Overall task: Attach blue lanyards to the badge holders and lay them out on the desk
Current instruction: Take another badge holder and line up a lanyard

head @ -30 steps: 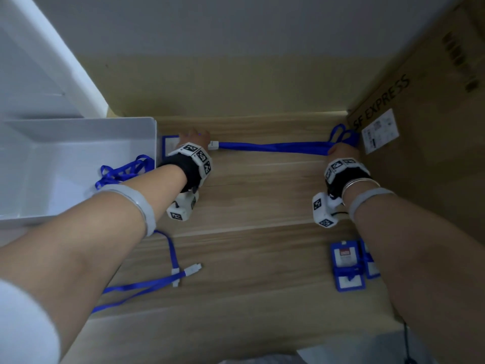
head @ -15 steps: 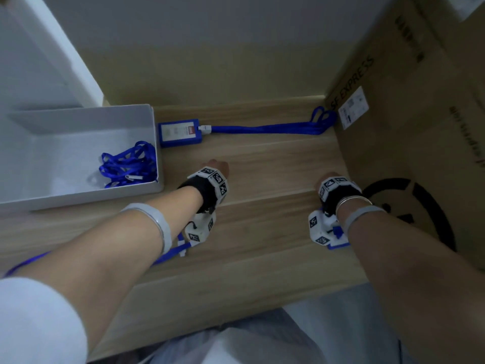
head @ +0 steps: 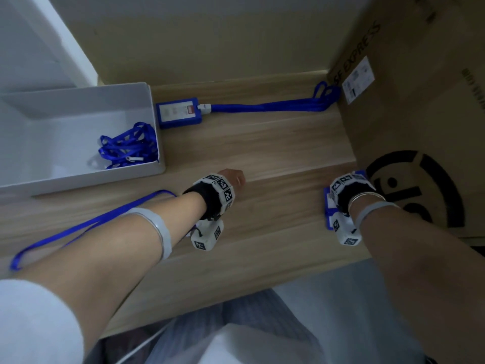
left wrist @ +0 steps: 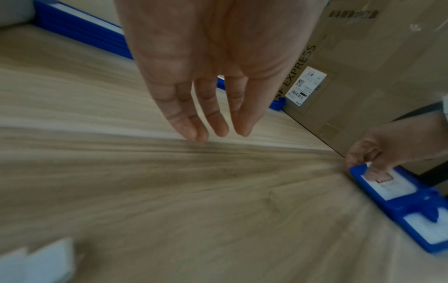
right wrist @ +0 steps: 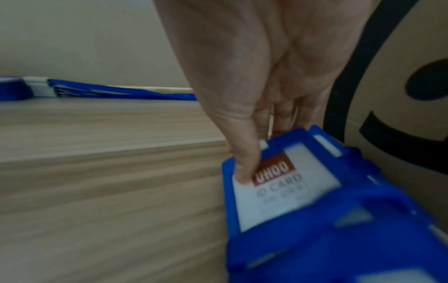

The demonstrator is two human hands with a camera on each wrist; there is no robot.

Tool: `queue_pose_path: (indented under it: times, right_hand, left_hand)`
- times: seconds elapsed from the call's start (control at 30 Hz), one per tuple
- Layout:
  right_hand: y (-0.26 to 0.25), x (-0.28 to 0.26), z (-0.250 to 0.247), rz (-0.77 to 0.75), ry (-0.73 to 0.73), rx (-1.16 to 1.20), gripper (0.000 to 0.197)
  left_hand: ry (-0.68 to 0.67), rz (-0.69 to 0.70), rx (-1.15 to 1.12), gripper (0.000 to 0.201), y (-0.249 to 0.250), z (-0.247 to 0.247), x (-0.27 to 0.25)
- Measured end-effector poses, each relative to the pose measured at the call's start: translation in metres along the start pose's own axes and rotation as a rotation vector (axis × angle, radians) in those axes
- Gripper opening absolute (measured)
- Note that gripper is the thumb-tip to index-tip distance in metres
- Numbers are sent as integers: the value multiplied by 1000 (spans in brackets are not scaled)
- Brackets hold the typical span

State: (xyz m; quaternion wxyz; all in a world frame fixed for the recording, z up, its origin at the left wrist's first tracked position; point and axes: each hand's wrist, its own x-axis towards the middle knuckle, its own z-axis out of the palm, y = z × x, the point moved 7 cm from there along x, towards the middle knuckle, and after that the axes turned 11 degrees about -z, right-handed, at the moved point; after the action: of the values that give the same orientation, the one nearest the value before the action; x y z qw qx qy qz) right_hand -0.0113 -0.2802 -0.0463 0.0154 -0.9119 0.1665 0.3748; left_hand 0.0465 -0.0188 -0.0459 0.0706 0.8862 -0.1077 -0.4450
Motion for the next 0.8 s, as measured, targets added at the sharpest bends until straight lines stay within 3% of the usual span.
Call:
queue_pose_path:
  times: [0.1,0.23,0.4,0.53,0.7,0.8]
  right_hand:
    - [2,8,10,-17,-157,-27,73]
    - [-60,-11,-20,-218,-75,240,45]
    - [-139,-18,-44,-392,-3,455,42]
    - [-178,-21,-58,-483,64,538,41]
    - [-197,-33,-70,-589,222,441,38]
    - [-203,-37,-62,-583,171,306,28]
  left_hand:
    - [1,32,-75,32,1,6,-5]
    - [-74,47,-180,31,-1,9,-11]
    - [-174,22,-575,46,-7,9,-20]
    - [-131,27,-565,45,-23,-5,-21]
    - [-45,-23,-606,45,-55,-16,-16]
    - [-44,-35,-639,48,-67,-20,-16]
